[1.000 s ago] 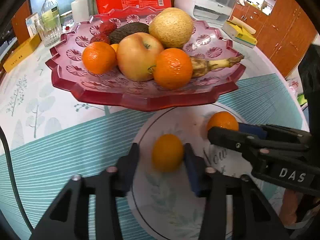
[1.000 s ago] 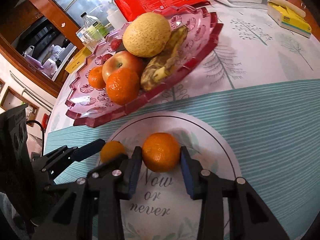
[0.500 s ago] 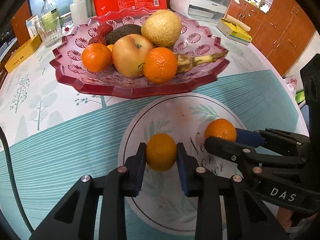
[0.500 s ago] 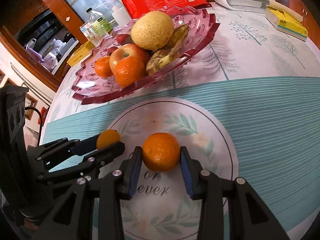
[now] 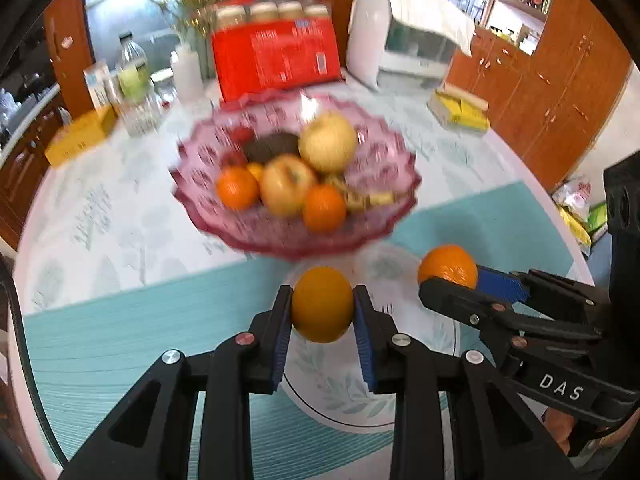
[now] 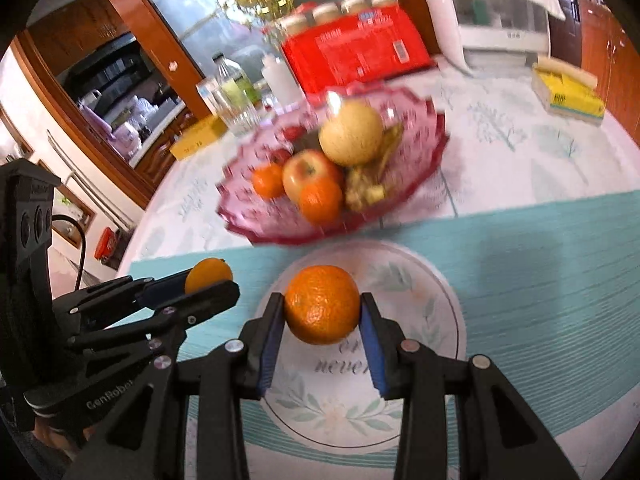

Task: Organize fruits
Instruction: 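Carry the orange with the left tool while the right tool carries its orange to the bowl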

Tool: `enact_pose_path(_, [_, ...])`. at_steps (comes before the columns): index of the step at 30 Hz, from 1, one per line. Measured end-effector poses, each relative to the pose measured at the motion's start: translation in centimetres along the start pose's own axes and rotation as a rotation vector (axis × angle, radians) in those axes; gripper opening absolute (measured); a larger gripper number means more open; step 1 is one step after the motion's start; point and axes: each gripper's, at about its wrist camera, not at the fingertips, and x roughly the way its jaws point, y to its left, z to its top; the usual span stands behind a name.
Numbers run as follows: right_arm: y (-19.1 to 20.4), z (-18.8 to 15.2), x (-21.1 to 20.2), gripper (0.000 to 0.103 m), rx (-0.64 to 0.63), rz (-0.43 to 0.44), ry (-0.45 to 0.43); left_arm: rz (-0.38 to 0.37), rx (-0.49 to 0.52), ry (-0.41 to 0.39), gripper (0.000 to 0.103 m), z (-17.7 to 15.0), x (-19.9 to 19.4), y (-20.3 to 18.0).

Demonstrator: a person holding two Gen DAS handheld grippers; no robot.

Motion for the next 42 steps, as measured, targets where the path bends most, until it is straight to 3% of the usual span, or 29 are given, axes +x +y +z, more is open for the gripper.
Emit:
enact_pose_path(13, [3.8,8.0,-7.0,0.038,-0.089,-0.013,-0.201,0.077,-0.018,-0.166,0.028,9.3,-7.9,0.6])
enact_pose_path(21, [4.8,13.7,-8.7,0.038,-0.141,-0.059,-0.312,0.103,-0.040,-0.208,0.028,13.4,-7.4,1.4])
enact_pose_path(29, [2.9,15.9,-3.2,0.038,-0.090,-0.113,-0.227,0.105,-0.084,-0.128,0.028,14.9,-1.5,3.3])
enact_pose_path(42, [-0.8,13.7,6.4,0.038,-0.021,-0.182,-0.035,0.101,-0.081,0.050,0.028,13.0,8.9,5.4])
